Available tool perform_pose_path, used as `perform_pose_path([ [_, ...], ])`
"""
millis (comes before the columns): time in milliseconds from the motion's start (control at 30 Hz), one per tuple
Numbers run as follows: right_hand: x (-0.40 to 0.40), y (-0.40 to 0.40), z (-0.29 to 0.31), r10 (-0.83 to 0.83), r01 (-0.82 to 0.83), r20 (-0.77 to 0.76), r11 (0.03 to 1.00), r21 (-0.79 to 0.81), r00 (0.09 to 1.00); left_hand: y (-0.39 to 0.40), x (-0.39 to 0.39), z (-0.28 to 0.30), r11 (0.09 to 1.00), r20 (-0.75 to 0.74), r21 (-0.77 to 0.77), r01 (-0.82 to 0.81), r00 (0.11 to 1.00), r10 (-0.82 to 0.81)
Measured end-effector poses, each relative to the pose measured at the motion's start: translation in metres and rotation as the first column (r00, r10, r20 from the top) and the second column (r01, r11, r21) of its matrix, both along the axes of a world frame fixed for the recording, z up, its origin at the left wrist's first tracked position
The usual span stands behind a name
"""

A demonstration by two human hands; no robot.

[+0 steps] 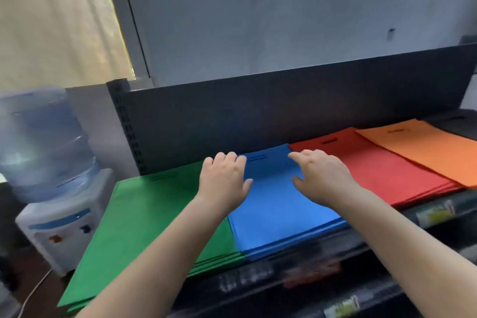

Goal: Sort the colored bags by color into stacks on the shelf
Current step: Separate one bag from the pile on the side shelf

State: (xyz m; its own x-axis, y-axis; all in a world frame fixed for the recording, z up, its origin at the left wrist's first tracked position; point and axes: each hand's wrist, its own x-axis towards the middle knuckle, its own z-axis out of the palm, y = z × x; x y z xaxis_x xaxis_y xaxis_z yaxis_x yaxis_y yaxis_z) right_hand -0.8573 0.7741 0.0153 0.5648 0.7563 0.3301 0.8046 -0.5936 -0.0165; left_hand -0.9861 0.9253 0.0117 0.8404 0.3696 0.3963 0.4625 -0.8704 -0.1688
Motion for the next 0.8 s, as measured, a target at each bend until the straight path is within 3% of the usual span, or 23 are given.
perform_pose_path([
  [367,0.159,-0.209,0.028,-0.299,0.305,0.085,0.949,-0.079,0.95,-0.168,0.214,0.016,0.972,-0.036,-0.006,0.234,0.971,-0.234],
  [800,0.293,-0.439,0.031,-0.654,0.652,0.043,0.745,-0.141,0.756,-0.376,0.423,0.032,0.846,-0.083,-0.032,0.533,0.842,-0.534],
])
